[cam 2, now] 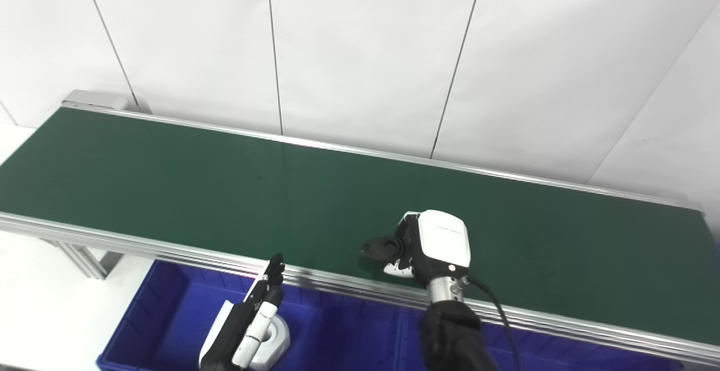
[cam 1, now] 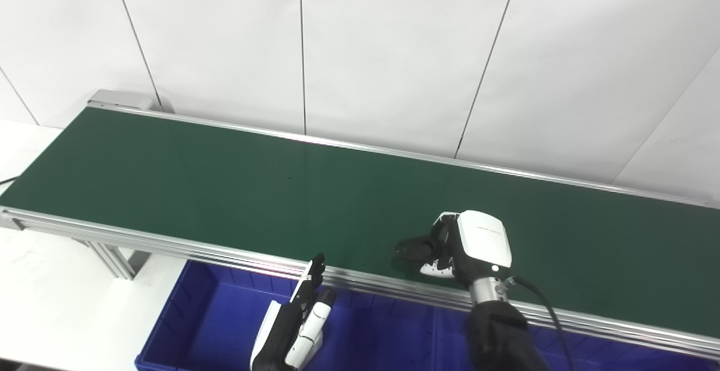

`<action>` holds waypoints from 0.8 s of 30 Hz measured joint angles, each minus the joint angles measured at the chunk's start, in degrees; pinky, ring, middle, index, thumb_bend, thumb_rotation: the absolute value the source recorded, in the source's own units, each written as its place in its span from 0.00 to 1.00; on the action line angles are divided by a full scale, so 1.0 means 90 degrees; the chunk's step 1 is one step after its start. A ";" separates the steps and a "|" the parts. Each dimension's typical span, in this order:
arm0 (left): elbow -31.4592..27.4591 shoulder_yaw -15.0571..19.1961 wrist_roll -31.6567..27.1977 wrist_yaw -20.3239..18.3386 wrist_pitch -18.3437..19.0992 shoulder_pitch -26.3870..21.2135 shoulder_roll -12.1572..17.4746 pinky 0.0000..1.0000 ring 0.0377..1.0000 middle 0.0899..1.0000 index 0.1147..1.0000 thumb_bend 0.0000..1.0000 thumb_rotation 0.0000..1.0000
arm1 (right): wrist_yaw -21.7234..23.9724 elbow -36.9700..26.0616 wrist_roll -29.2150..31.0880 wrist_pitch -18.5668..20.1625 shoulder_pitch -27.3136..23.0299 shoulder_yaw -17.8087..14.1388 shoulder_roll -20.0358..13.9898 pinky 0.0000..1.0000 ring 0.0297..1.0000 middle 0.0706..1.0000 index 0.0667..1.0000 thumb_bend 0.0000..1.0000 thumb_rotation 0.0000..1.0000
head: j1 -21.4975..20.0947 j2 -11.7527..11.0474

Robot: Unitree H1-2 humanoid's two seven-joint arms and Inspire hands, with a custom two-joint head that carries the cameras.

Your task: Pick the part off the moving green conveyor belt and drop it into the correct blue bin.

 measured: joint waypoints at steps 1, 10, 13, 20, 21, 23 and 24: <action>0.0000 0.0006 -0.0021 -0.0006 0.0000 -0.0002 0.0000 1.00 1.00 1.00 1.00 0.52 0.96 | 0.0005 -0.0062 -0.0023 -0.0099 0.0016 0.0000 -0.0146 0.13 0.15 0.20 0.45 0.50 0.14 | -0.0136 0.0020; -0.0110 0.0212 -0.0474 -0.0263 0.0166 -0.0243 0.0001 1.00 1.00 1.00 1.00 0.53 1.00 | 0.0765 -0.1102 -0.0170 -0.0387 0.0645 -0.0038 -0.1047 0.11 0.13 0.18 0.45 0.50 0.14 | -0.1112 0.0224; -0.0224 0.0437 -0.0716 -0.0411 0.0290 -0.0395 0.0148 1.00 1.00 1.00 1.00 0.54 1.00 | 0.1047 -0.1422 -0.0311 -0.0409 0.0776 -0.0090 -0.1231 0.11 0.12 0.16 0.45 0.50 0.14 | -0.1378 0.0283; -0.0226 0.0834 -0.1076 -0.0584 0.0520 -0.0557 0.0397 1.00 1.00 1.00 1.00 0.58 0.97 | 0.1906 -0.1983 -0.0502 -0.0452 0.1123 -0.0164 -0.1550 0.12 0.14 0.19 0.45 0.50 0.14 | -0.2158 0.0508; -0.0229 0.0865 -0.1180 -0.0640 0.0583 -0.0597 0.0410 1.00 1.00 1.00 1.00 0.58 0.97 | 0.2094 -0.2083 -0.0494 -0.0480 0.1188 -0.0158 -0.1600 0.12 0.14 0.19 0.45 0.50 0.14 | -0.2217 0.0527; -0.0271 0.0892 -0.1280 -0.0747 0.0693 -0.0703 0.0490 1.00 1.00 1.00 1.00 0.58 0.99 | 0.2451 -0.2255 -0.0470 -0.0575 0.1292 -0.0156 -0.1751 0.14 0.16 0.21 0.46 0.49 0.15 | -0.2276 0.0547; -0.0307 0.0903 -0.1281 -0.0798 0.0734 -0.0745 0.0546 1.00 1.00 1.00 1.00 0.58 0.99 | 0.2602 -0.2301 -0.0468 -0.0579 0.1334 -0.0170 -0.1806 0.15 0.17 0.22 0.46 0.49 0.15 | -0.2363 0.0586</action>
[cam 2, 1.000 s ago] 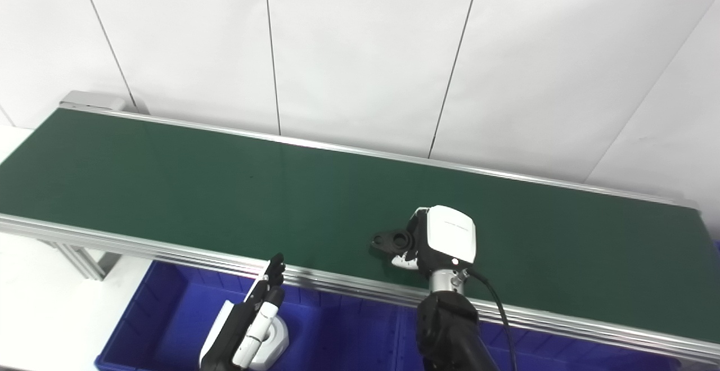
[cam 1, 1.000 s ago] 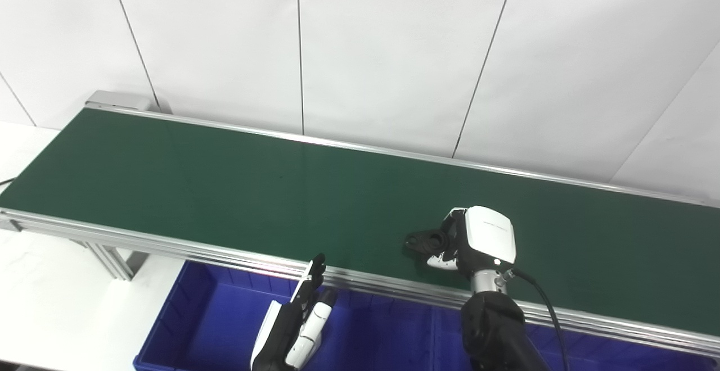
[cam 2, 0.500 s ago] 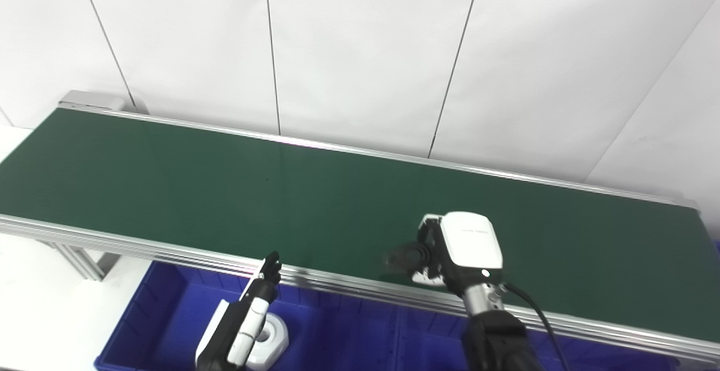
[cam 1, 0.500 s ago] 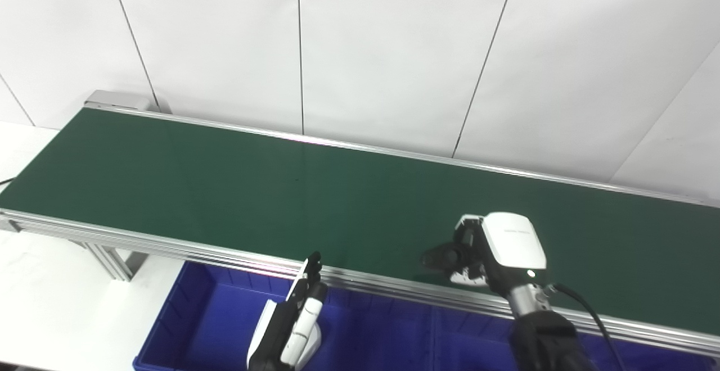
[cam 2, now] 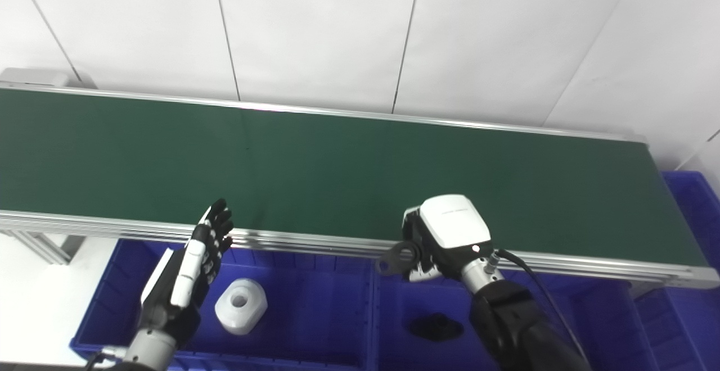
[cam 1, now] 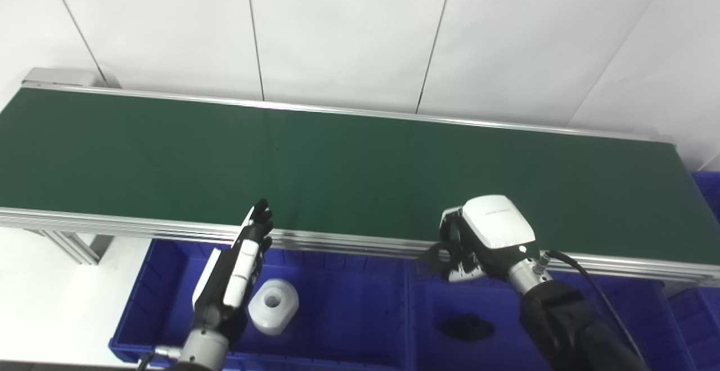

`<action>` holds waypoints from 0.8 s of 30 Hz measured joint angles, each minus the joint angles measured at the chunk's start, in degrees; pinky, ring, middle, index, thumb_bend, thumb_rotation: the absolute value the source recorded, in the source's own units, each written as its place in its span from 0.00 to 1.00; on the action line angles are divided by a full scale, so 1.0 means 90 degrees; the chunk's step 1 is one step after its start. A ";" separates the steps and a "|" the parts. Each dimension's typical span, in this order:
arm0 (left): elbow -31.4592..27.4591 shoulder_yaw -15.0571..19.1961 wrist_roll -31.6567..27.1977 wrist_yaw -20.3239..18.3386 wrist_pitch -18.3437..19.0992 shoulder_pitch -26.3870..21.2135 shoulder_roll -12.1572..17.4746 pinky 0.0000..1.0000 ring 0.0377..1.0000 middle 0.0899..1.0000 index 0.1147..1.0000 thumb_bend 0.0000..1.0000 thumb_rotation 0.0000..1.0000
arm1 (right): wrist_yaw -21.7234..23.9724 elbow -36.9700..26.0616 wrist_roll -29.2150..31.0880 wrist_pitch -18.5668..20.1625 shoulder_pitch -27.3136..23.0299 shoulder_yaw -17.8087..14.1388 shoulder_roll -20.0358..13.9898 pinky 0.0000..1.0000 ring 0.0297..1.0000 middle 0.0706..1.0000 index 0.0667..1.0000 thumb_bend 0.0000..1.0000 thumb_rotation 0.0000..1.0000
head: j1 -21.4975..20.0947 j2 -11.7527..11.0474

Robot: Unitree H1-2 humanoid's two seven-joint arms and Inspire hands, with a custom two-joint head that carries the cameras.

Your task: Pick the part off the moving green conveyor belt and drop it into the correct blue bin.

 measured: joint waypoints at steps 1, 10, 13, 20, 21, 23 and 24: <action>-0.0070 0.0022 -0.0010 -0.0043 0.0076 -0.0046 0.0069 1.00 1.00 1.00 1.00 0.57 0.99 | 0.0119 -0.0028 -0.0003 0.0000 0.0048 -0.0034 -0.0037 0.14 0.17 0.22 0.45 0.49 0.15 | -0.0040 0.0029; -0.0172 0.0184 -0.0129 -0.0104 0.0403 -0.0122 0.0178 1.00 1.00 1.00 1.00 0.56 0.98 | 0.0259 -0.0024 -0.0071 -0.0043 0.0384 -0.0390 -0.0091 0.17 0.19 0.25 0.45 0.50 0.14 | -0.0118 0.0069; -0.0207 0.0178 -0.0118 -0.0104 0.0484 -0.0123 0.0184 1.00 1.00 1.00 1.00 0.57 0.98 | 0.0445 0.0023 -0.0089 -0.0045 0.0387 -0.0397 -0.0129 0.16 0.18 0.23 0.45 0.50 0.14 | -0.0070 0.0078; -0.0353 0.0169 -0.0120 -0.0103 0.0606 -0.0127 0.0174 1.00 1.00 1.00 1.00 0.54 0.98 | 0.1848 0.0243 -0.1164 0.0116 0.0331 -0.0231 -0.0288 0.20 0.26 0.34 0.57 0.66 0.26 | 0.0028 0.0079; -0.0353 0.0168 -0.0121 -0.0103 0.0606 -0.0126 0.0168 1.00 1.00 1.00 1.00 0.54 0.98 | 0.1986 0.0291 -0.1313 0.0178 0.0317 -0.0238 -0.0274 0.22 0.28 0.37 0.61 0.71 0.31 | 0.0028 0.0079; -0.0353 0.0168 -0.0121 -0.0103 0.0606 -0.0124 0.0158 1.00 1.00 1.00 1.00 0.56 0.98 | 0.2300 0.0327 -0.1551 0.0284 0.0309 -0.0326 -0.0217 0.38 0.50 0.63 0.73 0.92 0.48 | 0.0048 0.0079; -0.0353 0.0168 -0.0121 -0.0102 0.0606 -0.0121 0.0151 1.00 1.00 1.00 1.00 0.56 0.97 | 0.2451 0.0321 -0.1648 0.0324 0.0304 -0.0388 -0.0170 0.44 0.62 0.74 0.79 0.97 0.55 | 0.0067 0.0069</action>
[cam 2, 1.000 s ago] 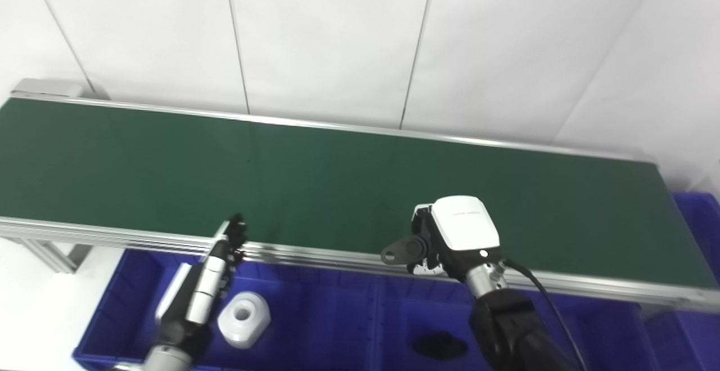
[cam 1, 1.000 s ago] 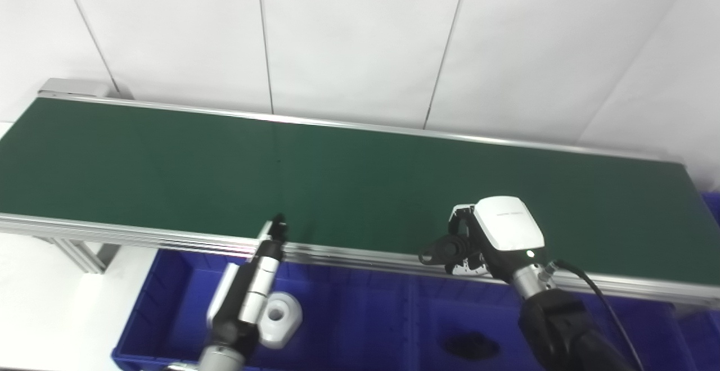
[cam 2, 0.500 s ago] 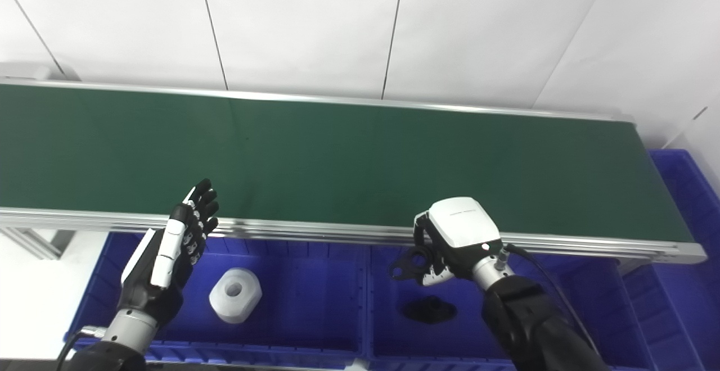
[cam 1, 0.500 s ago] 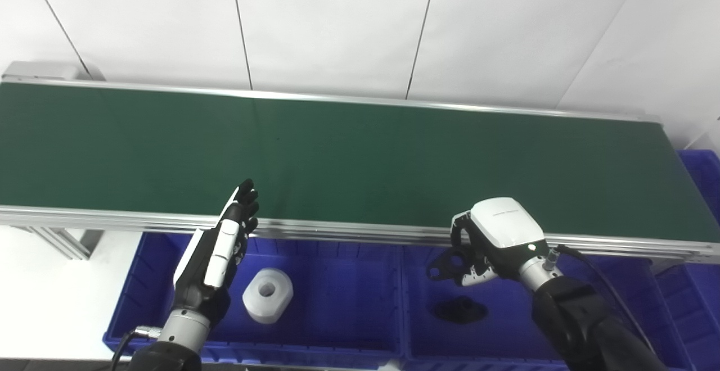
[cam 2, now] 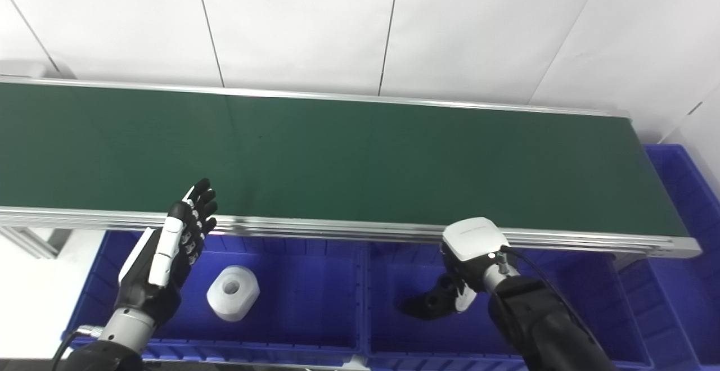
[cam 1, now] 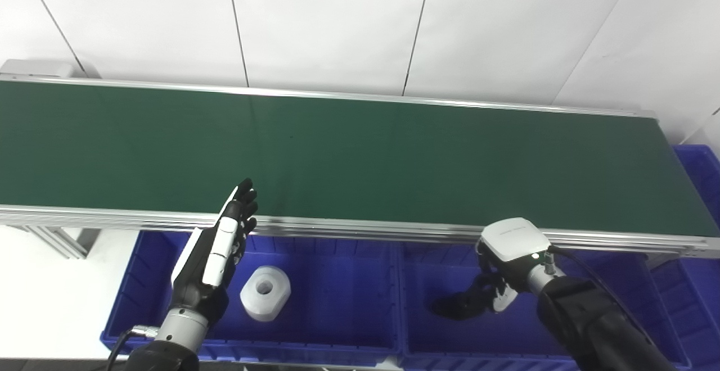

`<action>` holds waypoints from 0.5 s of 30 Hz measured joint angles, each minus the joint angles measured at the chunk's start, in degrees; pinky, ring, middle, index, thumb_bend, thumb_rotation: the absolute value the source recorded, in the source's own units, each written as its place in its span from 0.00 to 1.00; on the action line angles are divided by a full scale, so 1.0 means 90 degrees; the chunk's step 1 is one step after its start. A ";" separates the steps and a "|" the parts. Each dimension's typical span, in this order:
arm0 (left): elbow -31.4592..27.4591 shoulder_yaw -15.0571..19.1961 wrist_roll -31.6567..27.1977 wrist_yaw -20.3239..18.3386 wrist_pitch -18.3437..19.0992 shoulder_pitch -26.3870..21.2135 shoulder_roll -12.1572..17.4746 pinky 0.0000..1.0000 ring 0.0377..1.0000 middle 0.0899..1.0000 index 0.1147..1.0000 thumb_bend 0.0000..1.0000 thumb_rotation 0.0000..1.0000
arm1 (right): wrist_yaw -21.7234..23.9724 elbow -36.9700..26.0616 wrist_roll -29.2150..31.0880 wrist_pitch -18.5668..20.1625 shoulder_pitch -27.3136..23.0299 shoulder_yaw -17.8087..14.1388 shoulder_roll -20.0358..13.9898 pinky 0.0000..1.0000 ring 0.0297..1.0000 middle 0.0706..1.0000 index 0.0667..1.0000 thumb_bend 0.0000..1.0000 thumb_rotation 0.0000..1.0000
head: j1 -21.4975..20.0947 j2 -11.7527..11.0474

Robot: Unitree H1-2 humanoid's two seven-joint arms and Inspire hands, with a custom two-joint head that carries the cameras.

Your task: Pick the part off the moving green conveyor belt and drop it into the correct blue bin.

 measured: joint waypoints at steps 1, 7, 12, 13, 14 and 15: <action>0.0000 0.0001 0.0001 0.0000 0.0000 -0.0001 -0.0008 1.00 1.00 1.00 1.00 0.56 0.97 | 0.0179 -0.0011 -0.0100 0.0096 -0.0006 -0.0068 0.0071 0.46 0.65 0.78 0.81 0.98 0.57 | 0.0000 0.0000; 0.0002 -0.0002 -0.0009 0.0000 -0.0001 -0.0004 -0.0090 1.00 1.00 1.00 1.00 0.56 0.98 | 0.0540 -0.0028 -0.0108 0.0319 -0.0003 -0.0421 0.0437 0.54 0.77 0.87 0.85 1.00 0.71 | 0.0039 -0.0039; 0.0048 -0.0022 -0.0009 0.0000 -0.0008 -0.0009 -0.0111 1.00 1.00 1.00 1.00 0.55 0.98 | 0.0475 -0.0160 0.0146 0.0317 0.0095 -0.0624 0.0574 0.53 0.75 0.85 0.84 1.00 0.80 | 0.0098 -0.0078; 0.0061 -0.0021 -0.0002 0.0004 -0.0009 -0.0008 -0.0120 1.00 1.00 1.00 1.00 0.55 0.98 | 0.0435 -0.0240 0.0205 0.0318 0.0114 -0.0687 0.0608 0.53 0.75 0.84 0.83 1.00 0.81 | 0.0108 -0.0078; 0.0075 -0.0026 0.0002 0.0006 -0.0013 -0.0009 -0.0122 1.00 1.00 1.00 1.00 0.55 0.98 | 0.0378 -0.0316 0.0281 0.0318 0.0117 -0.0755 0.0657 0.53 0.75 0.84 0.82 1.00 0.81 | 0.0108 -0.0078; 0.0084 -0.0039 0.0003 0.0006 -0.0021 -0.0010 -0.0128 1.00 1.00 1.00 1.00 0.55 0.98 | 0.0348 -0.0397 0.0344 0.0318 0.0122 -0.0821 0.0705 0.53 0.76 0.84 0.82 1.00 0.82 | 0.0127 -0.0088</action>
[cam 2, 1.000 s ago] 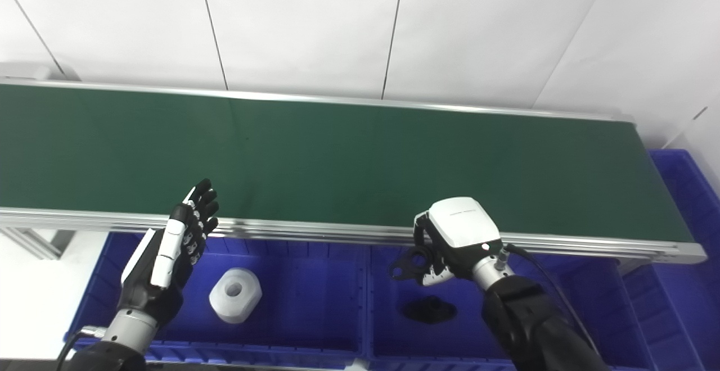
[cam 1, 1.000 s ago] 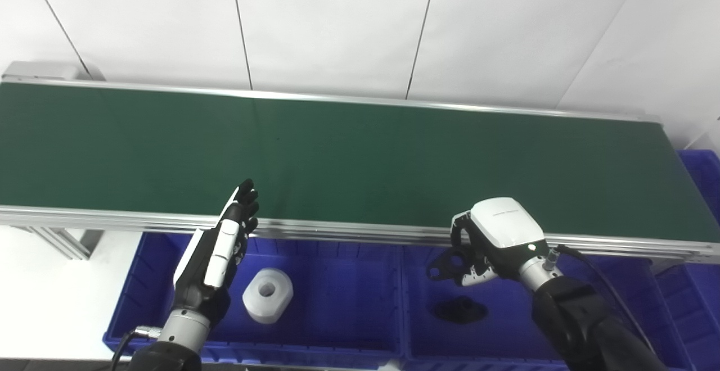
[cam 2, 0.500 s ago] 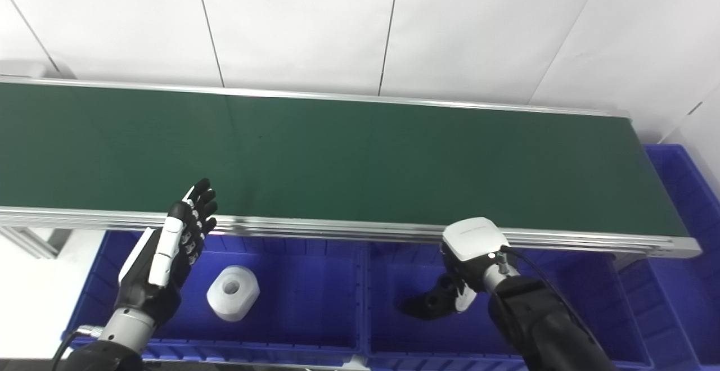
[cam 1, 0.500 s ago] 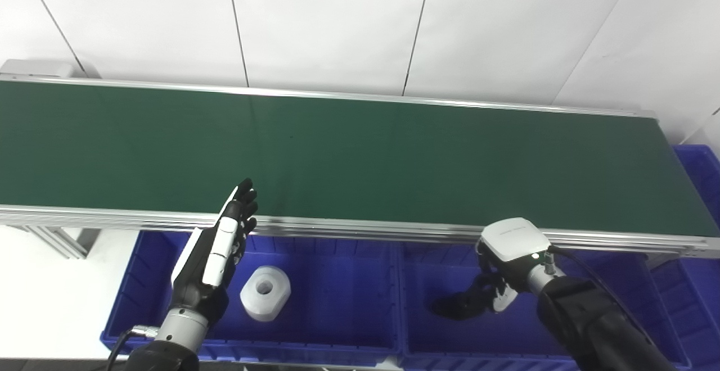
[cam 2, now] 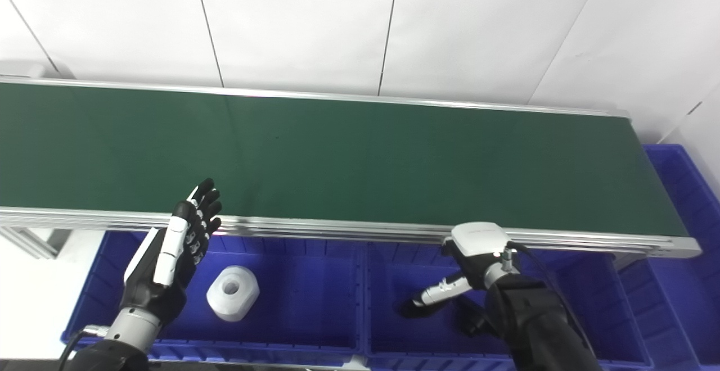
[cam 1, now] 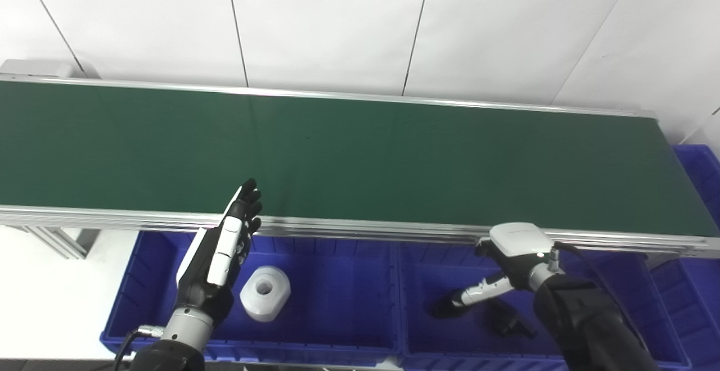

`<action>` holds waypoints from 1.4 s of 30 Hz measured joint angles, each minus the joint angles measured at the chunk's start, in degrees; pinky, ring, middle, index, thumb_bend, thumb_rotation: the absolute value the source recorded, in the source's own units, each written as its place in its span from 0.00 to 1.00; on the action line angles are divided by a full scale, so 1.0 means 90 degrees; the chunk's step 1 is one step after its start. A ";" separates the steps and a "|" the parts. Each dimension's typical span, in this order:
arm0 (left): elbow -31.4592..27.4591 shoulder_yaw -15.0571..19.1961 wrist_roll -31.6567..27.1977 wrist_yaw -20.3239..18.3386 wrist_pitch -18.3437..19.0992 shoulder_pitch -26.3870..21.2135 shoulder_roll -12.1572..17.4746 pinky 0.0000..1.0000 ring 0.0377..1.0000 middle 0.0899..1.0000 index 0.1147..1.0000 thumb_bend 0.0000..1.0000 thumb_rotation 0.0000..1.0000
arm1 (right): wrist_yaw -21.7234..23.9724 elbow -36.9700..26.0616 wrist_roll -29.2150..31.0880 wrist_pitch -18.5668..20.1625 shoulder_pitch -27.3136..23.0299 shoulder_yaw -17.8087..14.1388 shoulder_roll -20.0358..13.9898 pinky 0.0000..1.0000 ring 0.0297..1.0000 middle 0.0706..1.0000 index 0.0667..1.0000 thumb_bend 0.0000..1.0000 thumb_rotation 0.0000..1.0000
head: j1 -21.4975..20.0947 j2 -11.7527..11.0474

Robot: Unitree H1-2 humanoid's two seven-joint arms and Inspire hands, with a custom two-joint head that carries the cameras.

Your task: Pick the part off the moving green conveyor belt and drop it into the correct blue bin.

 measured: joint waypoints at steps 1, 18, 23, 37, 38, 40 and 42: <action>0.0013 -0.0014 0.0000 0.0000 -0.0012 0.0000 -0.0011 1.00 1.00 1.00 1.00 0.55 0.97 | -0.0057 -0.0072 0.0058 0.0000 0.0009 -0.0054 0.0043 0.52 0.75 0.83 0.81 1.00 0.84 | 0.0020 -0.0019; 0.0375 -0.0148 0.0155 0.0072 -0.0338 0.0086 -0.0225 1.00 1.00 1.00 1.00 0.60 0.98 | -0.3258 -0.2388 0.5424 0.0459 0.1051 -0.3019 0.4085 0.72 0.77 0.81 0.83 0.92 0.99 | 0.0684 -0.0518; 0.0544 -0.0041 0.0309 0.0137 -0.0743 0.0074 -0.0171 1.00 1.00 1.00 1.00 0.58 1.00 | -0.4607 -0.1842 0.6533 -0.0627 0.1443 -0.2619 0.4150 0.88 0.89 0.90 0.93 0.84 1.00 | 0.0655 -0.0654; 0.1032 0.0104 0.0577 0.0253 -0.2307 -0.0244 -0.0189 1.00 1.00 1.00 1.00 0.62 1.00 | -0.5891 0.0329 0.7204 -0.2626 0.1484 -0.1778 0.4093 0.88 0.89 0.93 0.94 0.63 1.00 | 0.0654 -0.0918; 0.1031 0.0093 0.0597 0.0253 -0.2356 -0.0228 -0.0189 1.00 1.00 1.00 1.00 0.62 1.00 | -0.5919 0.0375 0.7211 -0.2628 0.1475 -0.1713 0.4085 0.88 0.89 0.93 0.94 0.64 1.00 | 0.0683 -0.0928; 0.1032 0.0088 0.0682 0.0263 -0.2442 -0.0196 -0.0189 1.00 1.00 1.00 1.00 0.63 1.00 | -0.5925 0.0440 0.7227 -0.2628 0.1463 -0.1606 0.4067 0.88 0.88 0.92 0.93 0.67 1.00 | 0.0684 -0.0928; 0.1031 0.0087 0.0695 0.0274 -0.2480 -0.0178 -0.0190 1.00 1.00 1.00 1.00 0.63 0.99 | -0.5911 0.0442 0.7242 -0.2627 0.1461 -0.1481 0.4052 0.87 0.87 0.91 0.92 0.69 1.00 | 0.0694 -0.0938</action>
